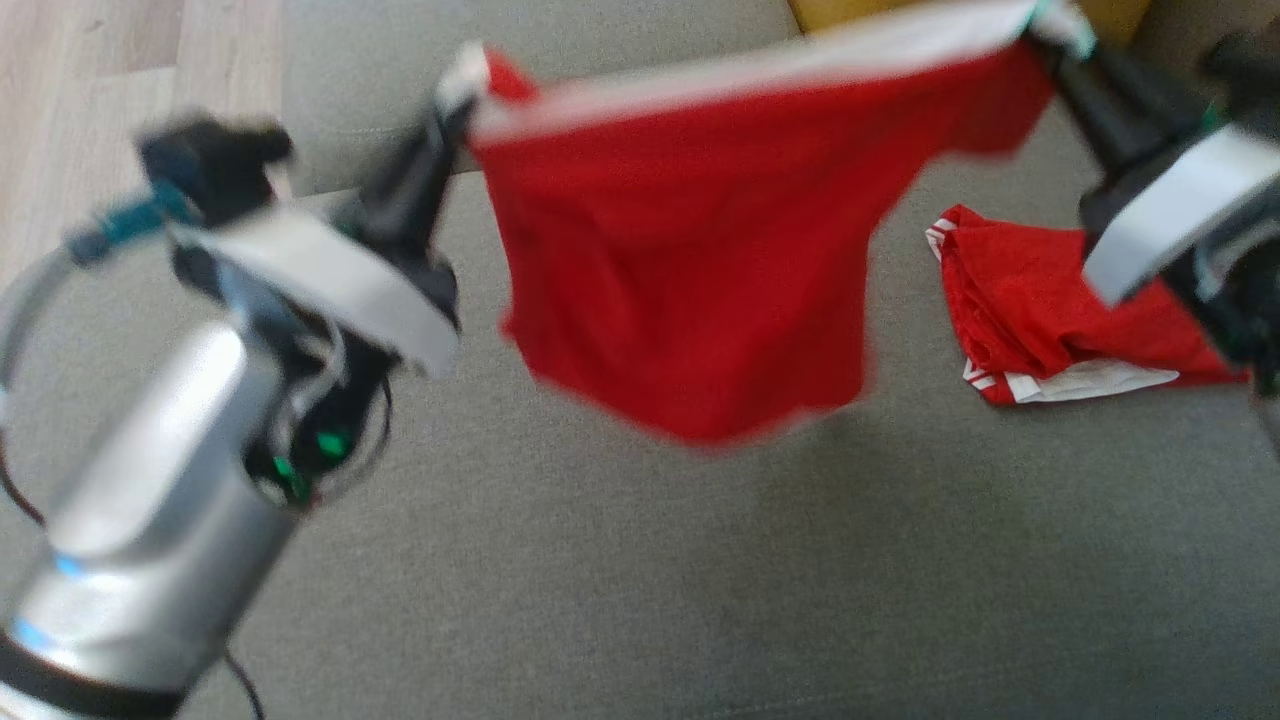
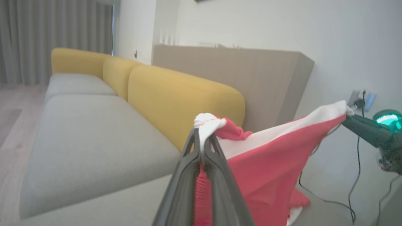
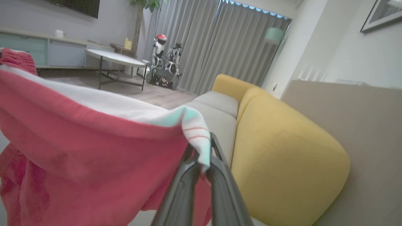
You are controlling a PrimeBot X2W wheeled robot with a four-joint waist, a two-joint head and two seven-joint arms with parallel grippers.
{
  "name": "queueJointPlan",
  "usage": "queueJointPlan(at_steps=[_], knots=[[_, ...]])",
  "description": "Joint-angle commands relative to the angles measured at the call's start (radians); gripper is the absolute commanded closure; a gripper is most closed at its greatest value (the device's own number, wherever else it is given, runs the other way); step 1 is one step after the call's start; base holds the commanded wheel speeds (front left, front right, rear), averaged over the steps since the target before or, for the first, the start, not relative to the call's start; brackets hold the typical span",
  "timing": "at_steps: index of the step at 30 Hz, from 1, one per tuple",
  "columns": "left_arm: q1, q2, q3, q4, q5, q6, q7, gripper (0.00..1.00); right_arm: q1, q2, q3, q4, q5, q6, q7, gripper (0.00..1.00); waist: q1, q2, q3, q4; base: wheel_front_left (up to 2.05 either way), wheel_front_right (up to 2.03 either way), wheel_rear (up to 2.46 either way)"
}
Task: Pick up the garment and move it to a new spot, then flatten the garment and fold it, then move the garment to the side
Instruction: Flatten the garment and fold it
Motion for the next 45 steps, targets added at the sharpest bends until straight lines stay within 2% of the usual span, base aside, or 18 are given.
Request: queueJointPlan(at_steps=[1, 7, 12, 19, 22, 25, 30, 34, 40, 42, 43, 45], knots=[[-0.096, 0.032, 0.068, -0.037, 0.013, 0.015, 0.001, 1.00, -0.049, 0.003, -0.009, -0.013, -0.009, -0.001, -0.023, 1.00, 0.0000, 0.0000, -0.004, 0.000, 0.00, 0.00, 0.00], [-0.111, 0.028, 0.084, -0.070, 0.008, 0.057, 0.019, 1.00, -0.051, 0.025, 0.001, 0.004, -0.031, -0.001, -0.040, 1.00, 0.0000, 0.0000, -0.020, -0.002, 0.00, 0.00, 0.00], [-0.056, 0.073, 0.082, -0.147, 0.005, 0.092, 0.060, 1.00, 0.000, -0.012, -0.016, -0.057, -0.032, -0.001, -0.009, 1.00, 0.0000, 0.0000, -0.029, -0.004, 0.00, 0.00, 0.00], [-0.032, 0.126, 0.101, -0.272, -0.006, 0.136, 0.116, 1.00, 0.045, -0.060, -0.095, -0.194, -0.038, -0.001, 0.088, 1.00, 0.0000, 0.0000, -0.026, -0.003, 0.00, 0.00, 0.00], [-0.081, 0.139, 0.107, -0.277, 0.006, 0.143, 0.143, 1.00, 0.021, -0.066, -0.122, -0.222, -0.041, -0.001, 0.136, 1.00, 0.0000, 0.0000, 0.007, -0.003, 0.00, 0.00, 0.00], [-0.143, 0.131, 0.101, -0.228, 0.011, 0.128, 0.164, 1.00, -0.033, -0.060, -0.102, -0.196, -0.030, -0.001, 0.154, 1.00, 0.0000, 0.0000, 0.059, -0.006, 0.00, 0.00, 0.00], [-0.322, 0.088, 0.101, -0.066, 0.037, 0.082, 0.163, 1.00, -0.208, -0.039, -0.025, -0.085, -0.025, -0.001, 0.137, 1.00, 0.0000, 0.0000, 0.206, 0.000, 0.00, 0.00, 0.00], [-0.500, 0.036, 0.109, 0.114, 0.071, 0.040, 0.118, 1.00, -0.394, 0.006, 0.042, 0.065, -0.038, -0.001, 0.075, 1.00, 0.0000, 0.0000, 0.308, 0.009, 0.00, 0.00, 0.00], [-0.724, -0.030, 0.132, 0.376, 0.135, -0.003, -0.030, 1.00, -0.639, 0.086, 0.063, 0.340, -0.119, -0.001, -0.106, 1.00, 0.0000, 0.0000, 0.393, 0.030, 0.00, 0.00, 0.00], [-0.758, -0.046, 0.131, 0.449, 0.147, -0.021, -0.078, 1.00, -0.682, 0.115, 0.064, 0.421, -0.146, -0.001, -0.173, 1.00, 0.0000, 0.0000, 0.404, 0.036, 0.00, 0.00, 0.00], [-0.758, -0.046, 0.131, 0.449, 0.147, -0.021, -0.078, 1.00, -0.682, 0.115, 0.064, 0.421, -0.146, -0.001, -0.173, 1.00, 0.0000, 0.0000, 0.404, 0.036, 0.00, 0.00, 0.00], [-0.774, -0.063, 0.117, 0.544, 0.162, -0.053, -0.135, 1.00, -0.700, 0.160, 0.066, 0.531, -0.171, -0.001, -0.262, 1.00, 0.0000, 0.0000, 0.418, 0.046, 0.00, 0.00, 0.00]])
